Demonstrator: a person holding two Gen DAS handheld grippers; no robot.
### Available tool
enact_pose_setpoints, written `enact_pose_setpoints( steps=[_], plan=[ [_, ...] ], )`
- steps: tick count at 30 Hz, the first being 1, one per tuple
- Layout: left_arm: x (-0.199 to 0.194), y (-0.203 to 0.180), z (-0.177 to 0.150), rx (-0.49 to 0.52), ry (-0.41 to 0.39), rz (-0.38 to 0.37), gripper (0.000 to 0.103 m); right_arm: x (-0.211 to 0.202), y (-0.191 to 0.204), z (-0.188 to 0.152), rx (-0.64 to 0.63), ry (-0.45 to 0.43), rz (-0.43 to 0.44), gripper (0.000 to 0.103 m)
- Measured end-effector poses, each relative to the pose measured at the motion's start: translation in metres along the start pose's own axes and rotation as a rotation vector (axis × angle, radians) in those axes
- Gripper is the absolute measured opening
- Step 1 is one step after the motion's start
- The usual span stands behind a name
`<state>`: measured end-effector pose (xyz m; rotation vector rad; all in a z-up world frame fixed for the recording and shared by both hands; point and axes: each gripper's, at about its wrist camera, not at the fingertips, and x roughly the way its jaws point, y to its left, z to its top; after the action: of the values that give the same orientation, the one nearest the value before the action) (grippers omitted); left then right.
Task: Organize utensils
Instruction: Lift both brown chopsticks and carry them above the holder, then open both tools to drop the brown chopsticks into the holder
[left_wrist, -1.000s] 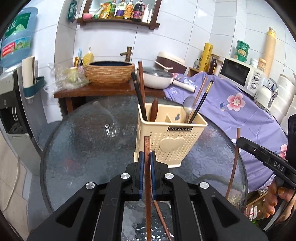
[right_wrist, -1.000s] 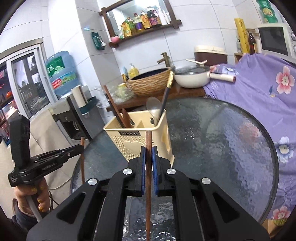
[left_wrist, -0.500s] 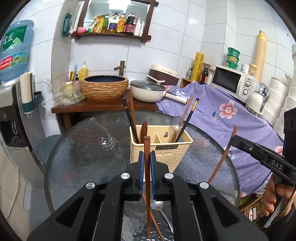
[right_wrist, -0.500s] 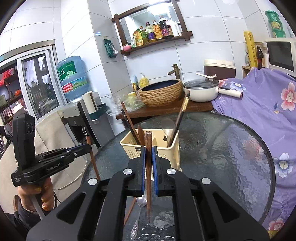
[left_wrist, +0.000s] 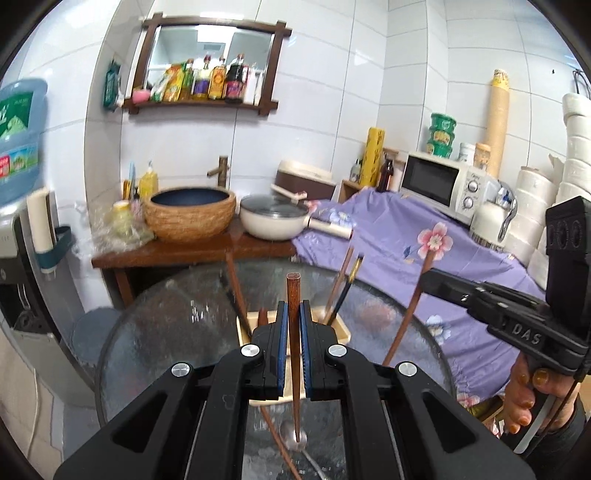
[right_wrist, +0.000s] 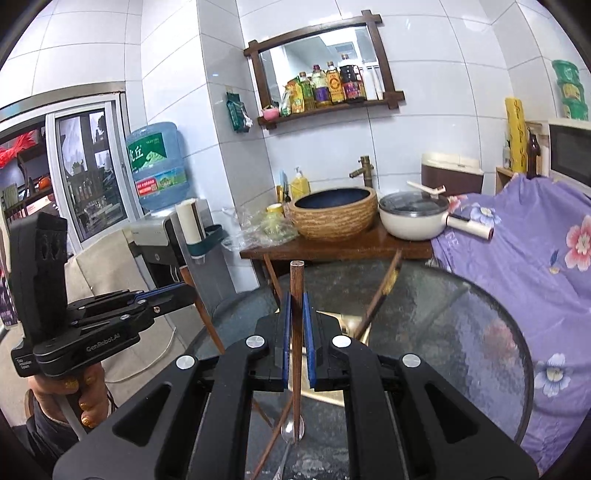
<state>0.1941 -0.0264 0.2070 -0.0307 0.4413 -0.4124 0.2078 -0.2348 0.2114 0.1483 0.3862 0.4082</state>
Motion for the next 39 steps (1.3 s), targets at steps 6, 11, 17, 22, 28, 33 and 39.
enact_pose_setpoints(
  steps=[6,11,17,22,28,33,39],
  plan=[
    [-0.014,-0.007,0.049,0.014,-0.095,0.028,0.006,-0.003,0.004,0.046,-0.012,-0.049,-0.031,0.007],
    [-0.005,-0.011,0.08,-0.002,-0.145,0.071,0.006,0.008,0.006,0.081,-0.023,-0.102,-0.076,0.007],
    [0.025,-0.004,0.095,-0.023,-0.169,0.146,0.006,0.026,0.006,0.096,-0.068,-0.16,-0.144,0.007],
    [0.057,0.0,0.072,-0.022,-0.111,0.176,0.006,0.061,-0.007,0.069,-0.044,-0.097,-0.161,0.007],
    [0.091,0.007,0.036,-0.024,-0.031,0.193,0.006,0.089,-0.021,0.033,-0.025,-0.033,-0.174,0.007],
    [0.113,0.015,0.007,-0.031,0.037,0.199,0.006,0.102,-0.031,0.013,-0.017,0.011,-0.181,0.007],
    [0.121,0.015,-0.01,-0.007,0.045,0.224,0.006,0.11,-0.035,-0.002,-0.028,0.021,-0.204,0.007]
  ],
)
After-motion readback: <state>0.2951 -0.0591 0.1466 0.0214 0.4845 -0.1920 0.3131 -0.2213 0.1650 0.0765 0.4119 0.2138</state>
